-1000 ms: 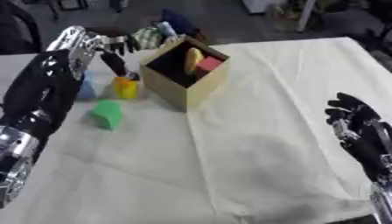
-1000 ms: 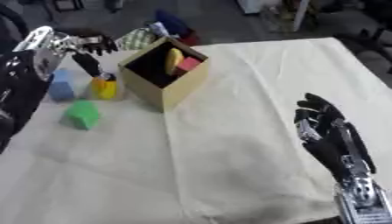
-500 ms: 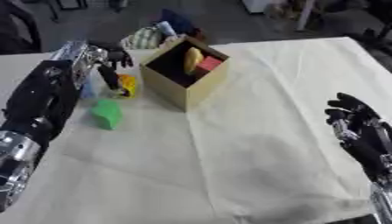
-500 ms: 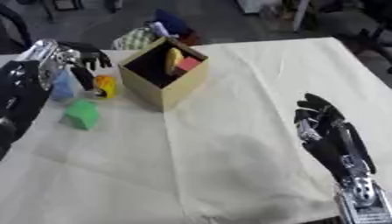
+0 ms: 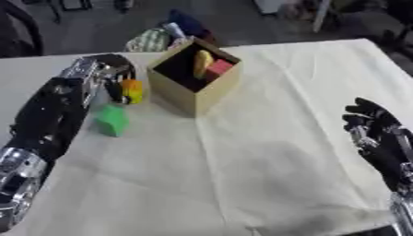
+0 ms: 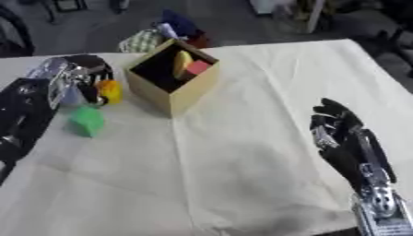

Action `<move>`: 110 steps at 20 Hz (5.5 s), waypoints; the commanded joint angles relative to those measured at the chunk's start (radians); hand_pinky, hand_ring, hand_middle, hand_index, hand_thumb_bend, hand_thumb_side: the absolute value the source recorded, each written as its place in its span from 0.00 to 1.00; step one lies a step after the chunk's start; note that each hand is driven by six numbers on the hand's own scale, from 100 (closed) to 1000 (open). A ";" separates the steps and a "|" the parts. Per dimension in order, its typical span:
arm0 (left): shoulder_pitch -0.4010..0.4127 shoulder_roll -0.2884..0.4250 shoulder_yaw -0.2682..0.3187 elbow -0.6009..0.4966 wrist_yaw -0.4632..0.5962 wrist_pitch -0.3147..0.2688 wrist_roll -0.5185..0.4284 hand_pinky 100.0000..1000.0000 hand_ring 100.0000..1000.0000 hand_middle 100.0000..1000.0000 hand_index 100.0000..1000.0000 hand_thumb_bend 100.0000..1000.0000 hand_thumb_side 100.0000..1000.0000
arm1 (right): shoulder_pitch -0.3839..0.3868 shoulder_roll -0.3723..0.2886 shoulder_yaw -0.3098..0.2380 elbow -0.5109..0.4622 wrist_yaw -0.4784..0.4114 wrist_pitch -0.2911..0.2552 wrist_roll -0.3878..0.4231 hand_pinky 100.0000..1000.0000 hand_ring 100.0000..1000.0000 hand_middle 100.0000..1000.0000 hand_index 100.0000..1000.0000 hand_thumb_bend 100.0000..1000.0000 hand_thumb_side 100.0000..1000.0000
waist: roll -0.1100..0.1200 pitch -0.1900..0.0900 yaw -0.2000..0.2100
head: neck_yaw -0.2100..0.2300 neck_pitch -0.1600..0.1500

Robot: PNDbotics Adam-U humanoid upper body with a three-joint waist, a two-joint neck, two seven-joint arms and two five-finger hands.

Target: Pick up objects on the table and place them in the box.

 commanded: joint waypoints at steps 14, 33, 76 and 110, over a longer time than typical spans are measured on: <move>-0.103 0.028 -0.023 -0.273 0.190 -0.033 0.010 0.45 0.37 0.36 0.57 0.10 0.01 | -0.010 -0.005 -0.006 -0.009 -0.001 0.000 0.000 0.76 0.78 0.76 0.89 0.00 0.39 | -0.002 -0.018 -0.008 | 0.012 -0.003; -0.070 -0.020 -0.078 -0.252 0.211 -0.092 0.097 0.73 0.68 0.69 0.82 0.43 0.27 | -0.013 -0.001 -0.005 -0.009 -0.002 -0.001 0.005 0.76 0.78 0.76 0.89 0.00 0.39 | -0.001 -0.012 -0.013 | 0.016 -0.003; 0.179 0.290 -0.179 -0.558 0.494 -0.198 -0.176 0.49 0.40 0.35 0.49 0.29 0.00 | -0.012 -0.011 -0.014 -0.005 0.005 0.000 -0.002 0.76 0.78 0.76 0.89 0.00 0.39 | 0.001 -0.019 0.027 | -0.005 -0.003; -0.041 0.072 -0.040 -0.284 0.340 -0.053 0.159 0.76 0.73 0.76 0.87 0.36 0.40 | -0.011 -0.005 -0.005 0.000 0.000 0.000 0.011 0.76 0.78 0.76 0.89 0.00 0.39 | -0.004 -0.020 0.022 | 0.027 -0.003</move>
